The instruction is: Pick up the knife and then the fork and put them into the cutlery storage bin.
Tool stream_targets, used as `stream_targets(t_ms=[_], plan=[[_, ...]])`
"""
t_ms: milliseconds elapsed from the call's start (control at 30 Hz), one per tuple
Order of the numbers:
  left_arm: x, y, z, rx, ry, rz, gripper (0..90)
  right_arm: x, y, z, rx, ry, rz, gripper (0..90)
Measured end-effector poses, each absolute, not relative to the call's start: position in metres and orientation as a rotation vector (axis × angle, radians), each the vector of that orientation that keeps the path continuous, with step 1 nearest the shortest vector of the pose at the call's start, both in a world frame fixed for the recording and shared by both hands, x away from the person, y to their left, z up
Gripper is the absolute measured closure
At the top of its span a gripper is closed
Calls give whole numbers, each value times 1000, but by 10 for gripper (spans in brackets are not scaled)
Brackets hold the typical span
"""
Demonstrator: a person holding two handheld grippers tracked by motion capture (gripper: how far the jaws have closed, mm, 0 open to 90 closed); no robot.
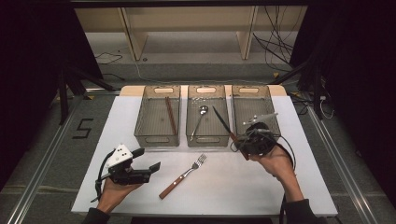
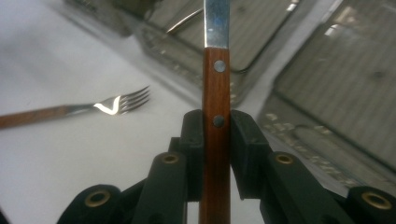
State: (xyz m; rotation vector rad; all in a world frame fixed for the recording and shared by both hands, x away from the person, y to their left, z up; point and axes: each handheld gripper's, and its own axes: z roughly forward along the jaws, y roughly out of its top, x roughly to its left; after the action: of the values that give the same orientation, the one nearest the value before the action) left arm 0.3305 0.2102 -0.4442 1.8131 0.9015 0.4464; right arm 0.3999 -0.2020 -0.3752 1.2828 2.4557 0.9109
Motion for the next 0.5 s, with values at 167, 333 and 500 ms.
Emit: stream_targets(t_ms=[167,333,500], plan=[[331,211,-444,1809,903,446,158,422,-220,-370,1380,2377,895,768],[331,211,-444,1808,901,446,158,442,-233,-371,1460,2315,873,768],[331,211,-444,1807,900,444,158,458,-242,-373,1522,2281,839,768]])
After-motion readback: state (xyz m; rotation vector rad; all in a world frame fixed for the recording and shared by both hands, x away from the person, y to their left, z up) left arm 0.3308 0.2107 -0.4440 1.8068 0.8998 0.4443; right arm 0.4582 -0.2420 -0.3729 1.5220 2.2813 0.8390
